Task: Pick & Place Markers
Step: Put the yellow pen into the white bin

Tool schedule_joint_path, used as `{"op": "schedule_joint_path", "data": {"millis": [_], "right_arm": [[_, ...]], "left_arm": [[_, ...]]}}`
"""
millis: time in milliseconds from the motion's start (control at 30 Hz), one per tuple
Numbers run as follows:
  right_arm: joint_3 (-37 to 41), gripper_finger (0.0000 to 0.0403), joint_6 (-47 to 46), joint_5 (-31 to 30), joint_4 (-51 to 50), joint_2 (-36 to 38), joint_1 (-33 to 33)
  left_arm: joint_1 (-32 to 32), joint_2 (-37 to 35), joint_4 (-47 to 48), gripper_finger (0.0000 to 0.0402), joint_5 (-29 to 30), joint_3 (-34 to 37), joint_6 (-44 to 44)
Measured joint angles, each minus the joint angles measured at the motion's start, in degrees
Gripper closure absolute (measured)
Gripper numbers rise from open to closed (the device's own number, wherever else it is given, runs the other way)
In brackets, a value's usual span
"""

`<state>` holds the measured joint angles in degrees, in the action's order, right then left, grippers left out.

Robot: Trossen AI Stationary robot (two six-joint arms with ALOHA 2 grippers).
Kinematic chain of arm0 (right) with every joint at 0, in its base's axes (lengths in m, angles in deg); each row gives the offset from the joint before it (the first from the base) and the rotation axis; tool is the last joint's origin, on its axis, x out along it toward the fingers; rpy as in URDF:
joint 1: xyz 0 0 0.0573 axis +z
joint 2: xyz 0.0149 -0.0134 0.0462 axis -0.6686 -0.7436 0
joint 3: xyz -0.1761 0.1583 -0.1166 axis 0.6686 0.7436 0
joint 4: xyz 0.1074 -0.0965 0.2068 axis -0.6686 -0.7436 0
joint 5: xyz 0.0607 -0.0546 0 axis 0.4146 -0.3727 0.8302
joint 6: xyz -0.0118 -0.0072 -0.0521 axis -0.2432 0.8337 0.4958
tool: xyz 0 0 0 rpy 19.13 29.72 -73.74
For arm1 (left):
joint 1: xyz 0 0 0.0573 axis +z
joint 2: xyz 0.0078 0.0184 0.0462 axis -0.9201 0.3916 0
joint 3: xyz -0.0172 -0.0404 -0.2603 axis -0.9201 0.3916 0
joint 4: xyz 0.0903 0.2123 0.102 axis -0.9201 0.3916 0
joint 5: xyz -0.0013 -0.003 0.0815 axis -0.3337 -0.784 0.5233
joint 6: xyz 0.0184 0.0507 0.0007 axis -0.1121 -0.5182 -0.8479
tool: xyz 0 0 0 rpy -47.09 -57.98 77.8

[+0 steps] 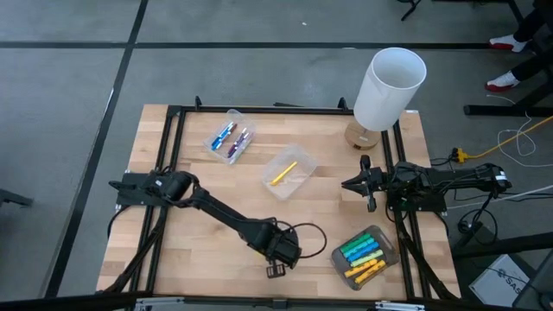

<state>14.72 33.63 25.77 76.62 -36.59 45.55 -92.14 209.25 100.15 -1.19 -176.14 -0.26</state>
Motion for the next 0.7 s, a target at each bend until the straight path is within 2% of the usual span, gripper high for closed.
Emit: {"op": "schedule_joint_path", "data": {"millis": [300, 700], "right_arm": [[0.0, 0.0363, 0.0, 0.0, -0.02, 0.0, 0.01], [0.0, 0.0363, 0.0, -0.01, -0.01, 0.0, 0.02]], "left_arm": [[3.39, -3.68, -0.47, 0.0379, 3.18, -0.14, -2.44], [10.04, -6.42, -1.08, 0.0379, 3.93, -0.26, -6.08]]}}
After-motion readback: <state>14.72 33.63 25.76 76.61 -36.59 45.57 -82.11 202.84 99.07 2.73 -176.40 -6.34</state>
